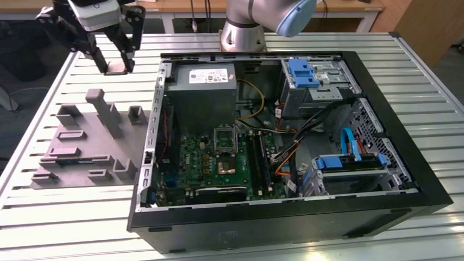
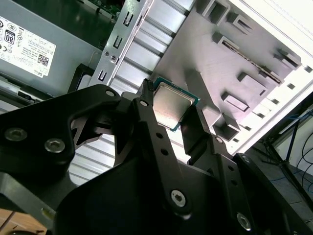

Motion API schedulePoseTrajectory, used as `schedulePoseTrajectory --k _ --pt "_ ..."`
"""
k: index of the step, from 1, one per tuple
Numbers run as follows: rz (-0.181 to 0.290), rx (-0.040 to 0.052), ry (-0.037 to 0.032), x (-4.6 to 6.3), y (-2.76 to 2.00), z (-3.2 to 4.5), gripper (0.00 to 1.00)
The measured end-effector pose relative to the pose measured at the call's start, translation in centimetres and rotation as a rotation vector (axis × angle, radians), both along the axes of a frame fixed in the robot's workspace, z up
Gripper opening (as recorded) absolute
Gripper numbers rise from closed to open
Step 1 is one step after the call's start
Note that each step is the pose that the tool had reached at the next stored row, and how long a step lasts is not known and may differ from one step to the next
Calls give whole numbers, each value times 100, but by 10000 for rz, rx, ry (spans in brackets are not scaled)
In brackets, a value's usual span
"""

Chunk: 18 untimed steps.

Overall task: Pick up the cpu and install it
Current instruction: 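Pick up the cpu and move it towards the insertion slot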

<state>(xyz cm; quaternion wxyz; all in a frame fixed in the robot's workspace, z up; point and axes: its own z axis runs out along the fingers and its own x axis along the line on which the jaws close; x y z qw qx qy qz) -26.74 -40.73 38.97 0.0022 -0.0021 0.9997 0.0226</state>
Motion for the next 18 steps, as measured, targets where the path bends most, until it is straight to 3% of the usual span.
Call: schedulePoseTrajectory --k 18 --pt "0 0 1 42 0 0 47"
